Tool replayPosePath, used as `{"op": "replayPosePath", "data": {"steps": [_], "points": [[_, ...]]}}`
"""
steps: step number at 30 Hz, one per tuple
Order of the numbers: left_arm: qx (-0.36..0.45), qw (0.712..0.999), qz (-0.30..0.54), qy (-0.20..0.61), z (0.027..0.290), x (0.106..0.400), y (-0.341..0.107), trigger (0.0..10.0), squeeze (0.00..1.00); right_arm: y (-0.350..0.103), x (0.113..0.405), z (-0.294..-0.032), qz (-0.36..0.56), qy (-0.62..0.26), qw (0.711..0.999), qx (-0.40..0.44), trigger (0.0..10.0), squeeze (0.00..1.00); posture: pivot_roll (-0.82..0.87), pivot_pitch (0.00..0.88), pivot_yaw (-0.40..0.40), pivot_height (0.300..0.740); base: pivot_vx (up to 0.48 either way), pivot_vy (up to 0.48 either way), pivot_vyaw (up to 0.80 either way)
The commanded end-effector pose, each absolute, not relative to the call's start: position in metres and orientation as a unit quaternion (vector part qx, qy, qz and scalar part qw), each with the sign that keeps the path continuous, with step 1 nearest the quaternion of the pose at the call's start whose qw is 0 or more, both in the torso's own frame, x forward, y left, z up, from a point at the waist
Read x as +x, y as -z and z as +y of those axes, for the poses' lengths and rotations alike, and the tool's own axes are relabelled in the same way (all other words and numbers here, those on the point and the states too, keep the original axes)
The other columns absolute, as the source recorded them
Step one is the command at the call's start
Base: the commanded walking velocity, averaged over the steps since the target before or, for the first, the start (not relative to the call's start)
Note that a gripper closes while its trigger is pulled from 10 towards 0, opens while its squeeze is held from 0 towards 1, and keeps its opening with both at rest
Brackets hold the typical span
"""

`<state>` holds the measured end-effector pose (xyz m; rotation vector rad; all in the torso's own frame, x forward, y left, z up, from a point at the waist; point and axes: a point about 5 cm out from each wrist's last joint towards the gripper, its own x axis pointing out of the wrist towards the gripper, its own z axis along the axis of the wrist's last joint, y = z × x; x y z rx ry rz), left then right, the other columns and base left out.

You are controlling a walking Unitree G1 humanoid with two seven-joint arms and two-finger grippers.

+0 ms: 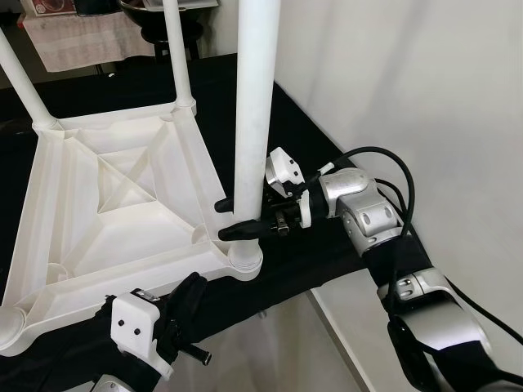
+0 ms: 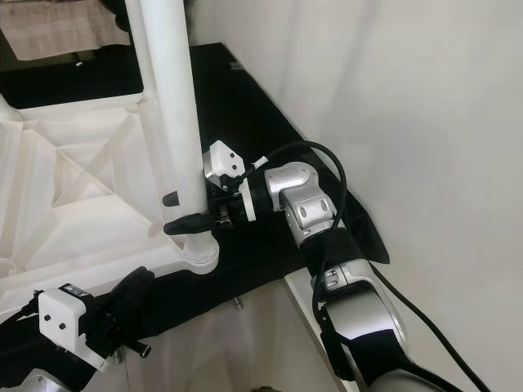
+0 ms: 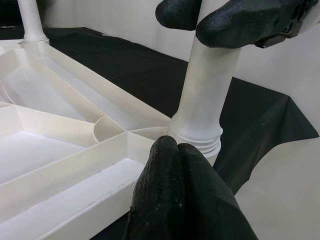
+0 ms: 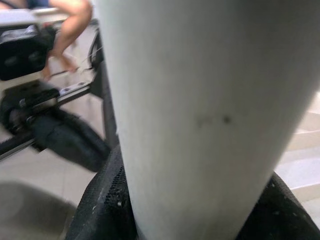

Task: Building children table

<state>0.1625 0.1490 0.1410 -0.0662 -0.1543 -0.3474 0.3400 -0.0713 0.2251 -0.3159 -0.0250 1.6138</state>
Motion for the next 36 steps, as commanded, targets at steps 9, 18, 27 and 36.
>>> {"op": "replayPosePath", "data": {"steps": [9, 18, 27, 36], "points": [[-0.027, 0.982, -0.078, 0.171, 0.151, 0.161, -0.141, 10.0, 0.00, -0.179, 0.302, -0.056, 0.002, -0.353, 0.933, -0.062, 0.0, 0.00, -0.09, 0.132, -0.066, 0.740, 0.000, 0.000, 0.00], [-0.025, 0.982, -0.078, 0.171, 0.152, 0.163, -0.141, 10.0, 0.00, -0.176, 0.297, -0.049, 0.004, -0.380, 0.922, -0.069, 0.0, 0.00, -0.09, 0.126, -0.069, 0.740, 0.000, 0.000, 0.00], [-0.027, 0.982, -0.081, 0.167, 0.152, 0.164, -0.142, 10.0, 0.00, -0.198, 0.302, -0.033, -0.008, -0.459, 0.887, -0.056, 10.0, 1.00, -0.09, 0.132, -0.066, 0.740, 0.000, 0.000, 0.00], [-0.029, 0.982, -0.082, 0.169, 0.150, 0.164, -0.142, 10.0, 0.00, -0.225, 0.303, -0.031, -0.066, -0.650, 0.755, -0.048, 10.0, 1.00, -0.09, 0.137, -0.068, 0.740, 0.000, 0.000, 0.00]]}}
